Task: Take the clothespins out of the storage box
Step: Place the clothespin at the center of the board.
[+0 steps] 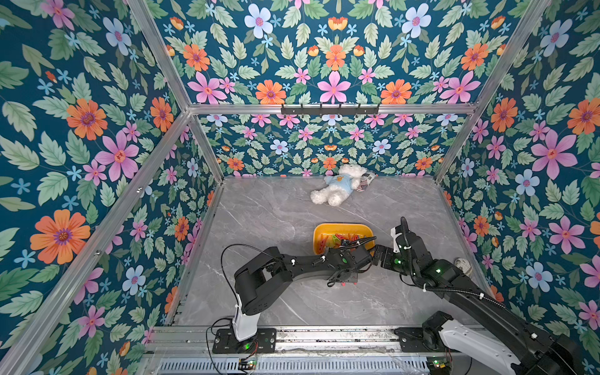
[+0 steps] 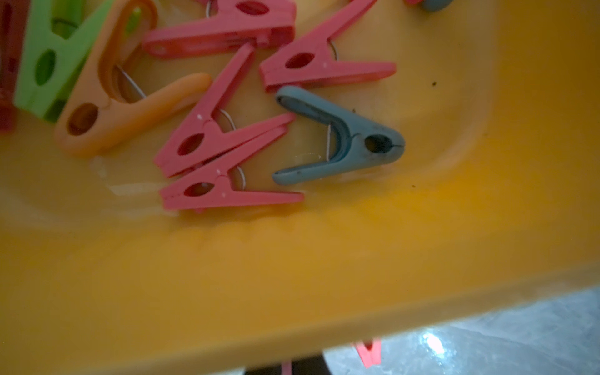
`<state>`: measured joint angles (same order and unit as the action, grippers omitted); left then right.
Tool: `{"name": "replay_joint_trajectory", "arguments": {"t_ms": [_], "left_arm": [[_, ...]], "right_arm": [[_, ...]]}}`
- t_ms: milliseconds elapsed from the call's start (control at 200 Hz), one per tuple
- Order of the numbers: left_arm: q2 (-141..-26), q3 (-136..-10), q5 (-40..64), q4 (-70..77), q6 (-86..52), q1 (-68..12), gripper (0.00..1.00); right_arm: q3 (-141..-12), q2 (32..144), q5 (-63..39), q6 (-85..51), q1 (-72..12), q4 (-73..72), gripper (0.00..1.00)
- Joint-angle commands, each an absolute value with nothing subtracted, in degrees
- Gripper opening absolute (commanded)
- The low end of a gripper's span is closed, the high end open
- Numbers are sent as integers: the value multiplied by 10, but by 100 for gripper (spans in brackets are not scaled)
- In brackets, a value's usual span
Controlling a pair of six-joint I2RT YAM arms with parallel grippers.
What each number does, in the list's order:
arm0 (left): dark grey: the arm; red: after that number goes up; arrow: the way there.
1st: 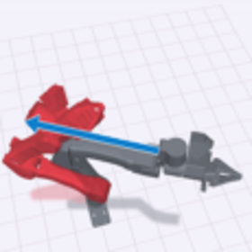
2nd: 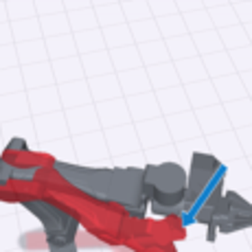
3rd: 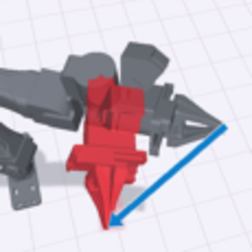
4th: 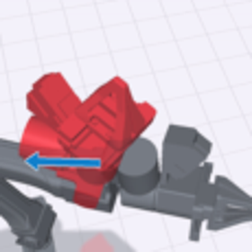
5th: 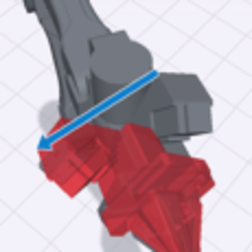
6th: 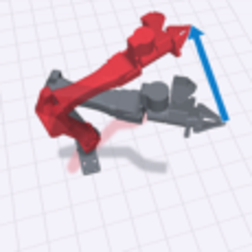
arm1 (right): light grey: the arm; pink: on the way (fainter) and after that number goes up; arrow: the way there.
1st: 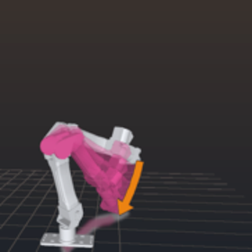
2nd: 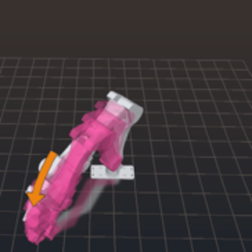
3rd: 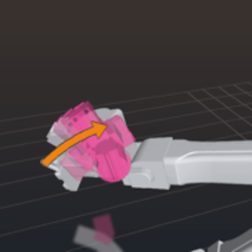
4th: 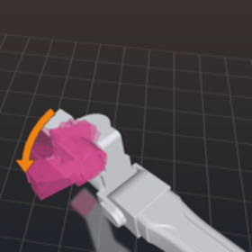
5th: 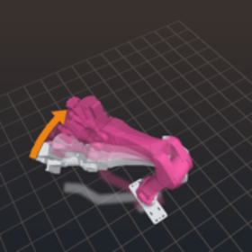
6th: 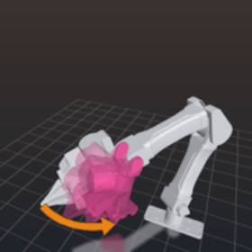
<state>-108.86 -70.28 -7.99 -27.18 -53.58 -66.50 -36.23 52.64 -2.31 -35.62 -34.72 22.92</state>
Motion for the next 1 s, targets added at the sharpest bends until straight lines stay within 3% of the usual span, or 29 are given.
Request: {"name": "replay_joint_trajectory", "arguments": {"t_ms": [0,300,480,615,805,910,995], "left_arm": [[-1084,-707,-86,-277,-530,-665,16],[-1039,-717,-101,-298,-522,-659,22],[-993,-719,-119,-316,-509,-646,24],[-954,-711,-128,-320,-498,-623,30],[-898,-685,-110,-294,-475,-578,42],[-870,-657,-68,-254,-465,-541,51],[-849,-637,-47,-229,-461,-516,74]], "right_arm": [[-366,529,-32,-368,-349,206,99],[-381,553,-27,-368,-348,197,96],[-394,581,-21,-373,-349,180,81],[-412,615,-16,-374,-348,166,65],[-447,690,-9,-373,-348,151,42],[-470,739,-11,-367,-349,144,39],[-491,779,-7,-359,-348,141,36]]}}
